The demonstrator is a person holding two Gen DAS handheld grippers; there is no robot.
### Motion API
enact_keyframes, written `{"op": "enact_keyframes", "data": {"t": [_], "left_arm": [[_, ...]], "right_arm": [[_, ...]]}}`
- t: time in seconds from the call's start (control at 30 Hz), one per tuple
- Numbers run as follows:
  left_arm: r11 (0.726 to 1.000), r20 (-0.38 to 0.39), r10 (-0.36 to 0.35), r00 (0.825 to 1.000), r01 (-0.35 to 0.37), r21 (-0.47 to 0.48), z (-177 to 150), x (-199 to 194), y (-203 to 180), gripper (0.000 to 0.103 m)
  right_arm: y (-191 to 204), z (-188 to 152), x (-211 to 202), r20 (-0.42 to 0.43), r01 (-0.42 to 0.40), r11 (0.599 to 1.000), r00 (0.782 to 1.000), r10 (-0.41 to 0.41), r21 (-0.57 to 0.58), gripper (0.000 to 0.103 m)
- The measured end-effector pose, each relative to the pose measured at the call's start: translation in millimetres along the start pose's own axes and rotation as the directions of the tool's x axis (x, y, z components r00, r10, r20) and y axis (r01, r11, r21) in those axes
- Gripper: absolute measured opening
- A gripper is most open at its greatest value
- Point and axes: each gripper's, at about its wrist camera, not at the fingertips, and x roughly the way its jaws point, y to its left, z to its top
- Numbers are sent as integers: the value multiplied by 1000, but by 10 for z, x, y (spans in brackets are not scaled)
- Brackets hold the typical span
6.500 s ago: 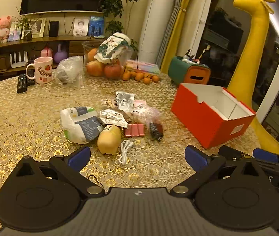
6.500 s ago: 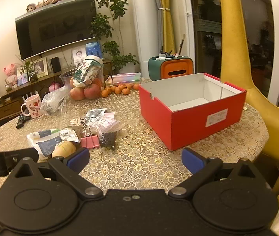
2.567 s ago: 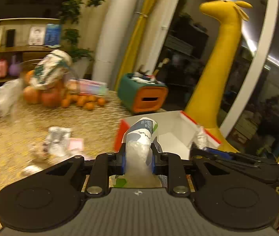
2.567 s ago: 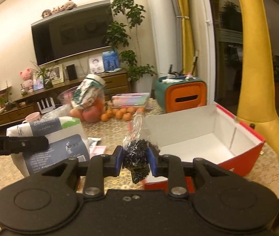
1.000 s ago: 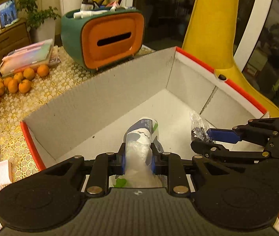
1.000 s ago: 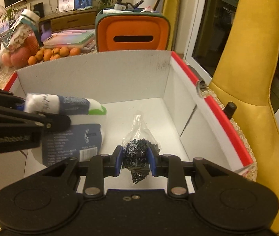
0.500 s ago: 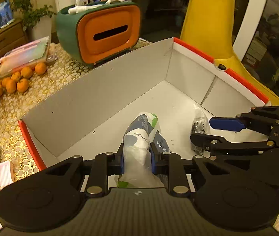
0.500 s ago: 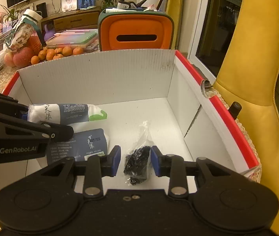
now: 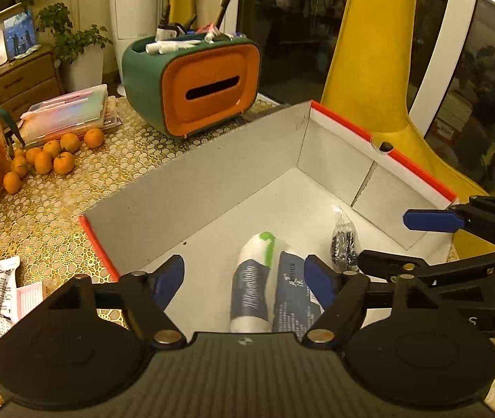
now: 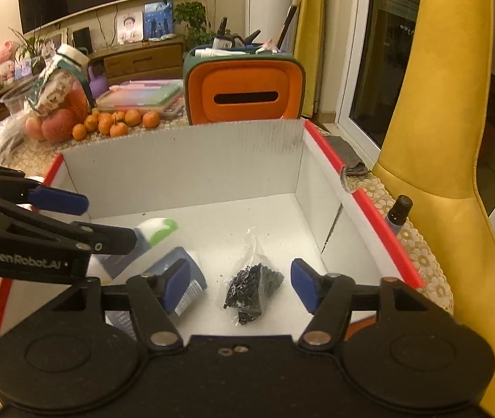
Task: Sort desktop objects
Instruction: 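Open both tools to drop the tube and bead bag into the box, then grasp the yellow egg-shaped toy with the left tool while the right tool reaches the white snack bag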
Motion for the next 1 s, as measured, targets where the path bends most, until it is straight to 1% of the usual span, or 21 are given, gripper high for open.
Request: {"op": "enact_keyframes", "data": {"t": [0.07,0.13,0.27,0.4,0.47,0.67,0.73,0.87,1.0], "left_arm": [[1000,16,-4,1000,4,-6,-8,-72,11,77],[1000,35,-18,999,18,-11,-12,-153,24,82],[999,75,-32,997,34,-21,-32,-347,55,83],[998,116,-47,992,50,-30,-77,-558,112,88],[998,131,-51,990,55,-26,-112,-664,138,89],[996,166,-59,984,69,-51,-236,-986,266,89],[996,179,-52,982,63,-59,-290,-1098,314,89],[995,206,-49,977,66,-79,-424,-1324,441,89],[994,221,-29,975,51,-97,-580,-1510,583,89]], "right_arm": [[-3,-13,-63,9,4,1000,1000,-4,-1,69],[2,-25,-128,16,2,1000,1000,-2,-3,70],[36,-34,-284,34,-7,1000,999,7,-4,73],[122,-27,-420,53,-20,1000,998,21,-8,79],[176,-34,-480,63,-21,1000,998,22,-11,84],[351,-51,-680,89,-51,999,995,52,-15,90],[420,-57,-751,100,-61,998,993,62,-19,91],[587,-82,-869,111,-79,996,990,82,-28,92],[781,-105,-942,116,-100,994,988,105,-50,92]]}}
